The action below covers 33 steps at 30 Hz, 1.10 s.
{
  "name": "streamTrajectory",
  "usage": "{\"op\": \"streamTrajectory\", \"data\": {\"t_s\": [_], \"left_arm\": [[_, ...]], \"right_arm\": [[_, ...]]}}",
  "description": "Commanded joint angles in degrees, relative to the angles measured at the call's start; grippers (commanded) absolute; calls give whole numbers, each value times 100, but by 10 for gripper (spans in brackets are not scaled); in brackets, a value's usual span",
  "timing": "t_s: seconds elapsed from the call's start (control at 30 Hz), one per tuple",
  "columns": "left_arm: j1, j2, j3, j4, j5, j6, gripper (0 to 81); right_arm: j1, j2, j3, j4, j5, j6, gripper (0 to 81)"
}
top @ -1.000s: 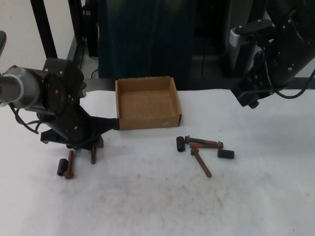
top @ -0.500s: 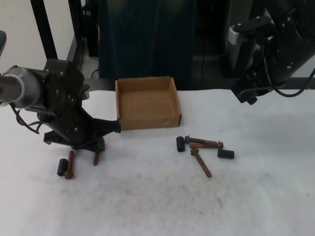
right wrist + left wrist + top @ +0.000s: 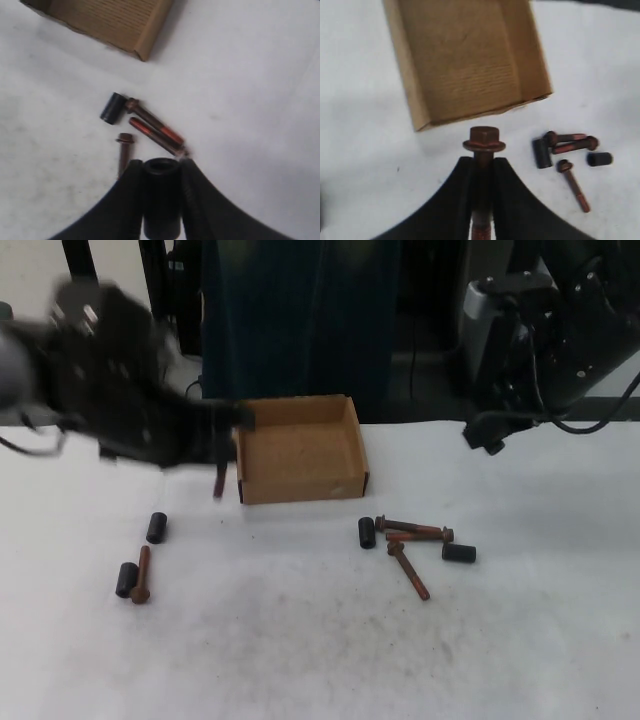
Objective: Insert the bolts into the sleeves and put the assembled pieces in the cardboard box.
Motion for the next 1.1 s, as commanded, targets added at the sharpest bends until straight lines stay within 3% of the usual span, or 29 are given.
{"op": "streamTrajectory", "data": {"t_s": [0.0,0.13,0.27,0.53,0.7,0.9,1.07], "left_arm": [[-31,-814,-33,-66,211,393,8],[-32,-1553,-16,-277,208,393,8],[-45,-2208,-16,-532,208,421,8],[-316,-3149,53,-1039,252,787,8],[-398,-3646,655,-2265,624,602,8],[-413,-4142,1780,-4592,888,429,8],[-413,-4420,2454,-4722,995,349,8]], "right_arm": [[-4,-192,-28,-42,-1605,219,3],[-4,-399,-28,-322,-4065,-154,3],[74,-614,-28,-486,-5203,-521,3],[439,-1034,-28,-461,-5583,-1267,3],[751,-1193,-28,-461,-5670,-1337,3],[933,-1473,-13,-451,-5181,-1592,3],[1018,-1537,322,-454,-5006,-1879,3]]}}
